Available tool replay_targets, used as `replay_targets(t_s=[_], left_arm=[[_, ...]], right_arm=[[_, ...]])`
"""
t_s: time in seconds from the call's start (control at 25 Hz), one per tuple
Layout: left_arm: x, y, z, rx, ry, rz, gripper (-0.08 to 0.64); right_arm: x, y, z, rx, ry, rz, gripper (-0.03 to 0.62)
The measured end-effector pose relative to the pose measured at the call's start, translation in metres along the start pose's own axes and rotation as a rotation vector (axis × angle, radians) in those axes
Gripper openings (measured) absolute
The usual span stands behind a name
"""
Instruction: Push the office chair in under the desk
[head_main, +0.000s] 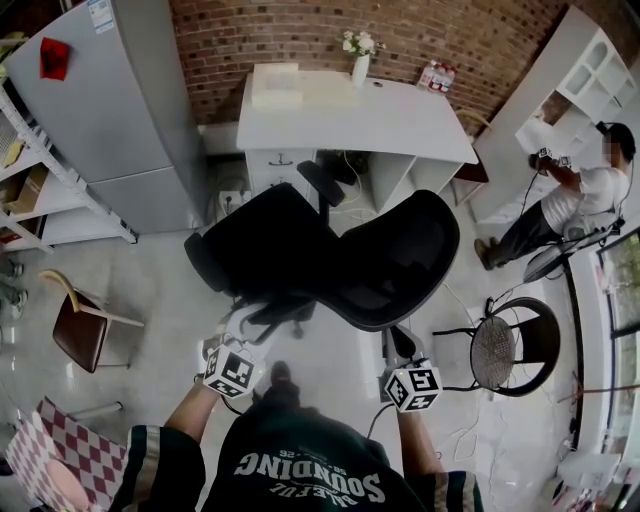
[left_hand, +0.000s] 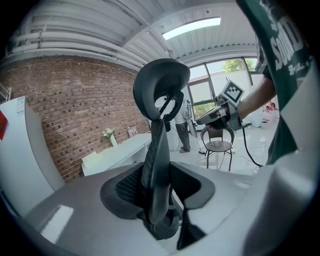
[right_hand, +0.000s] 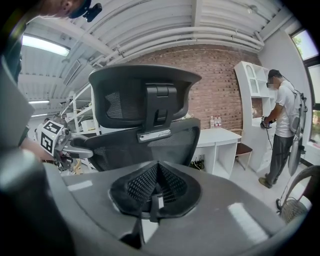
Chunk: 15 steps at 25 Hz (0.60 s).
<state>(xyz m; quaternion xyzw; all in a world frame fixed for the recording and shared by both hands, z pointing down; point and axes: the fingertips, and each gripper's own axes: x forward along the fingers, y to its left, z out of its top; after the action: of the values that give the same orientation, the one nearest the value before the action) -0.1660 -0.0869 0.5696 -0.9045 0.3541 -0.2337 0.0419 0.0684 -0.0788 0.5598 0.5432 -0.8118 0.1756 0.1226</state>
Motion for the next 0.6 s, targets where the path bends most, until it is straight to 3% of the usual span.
replay_targets(t_s=[0.4,0.6], left_arm=[[-0.03,0.027,-0.024,0.019,-0.028,-0.099,0.171],[-0.047,0.049,-0.04,0.01,-0.007,-0.11,0.186]], right_arm=[[0.024,0.003,-0.007,-0.015,0.014,0.013,0.002],[0.039,0.0,-0.006,-0.09,0.031,0.002,0.002]])
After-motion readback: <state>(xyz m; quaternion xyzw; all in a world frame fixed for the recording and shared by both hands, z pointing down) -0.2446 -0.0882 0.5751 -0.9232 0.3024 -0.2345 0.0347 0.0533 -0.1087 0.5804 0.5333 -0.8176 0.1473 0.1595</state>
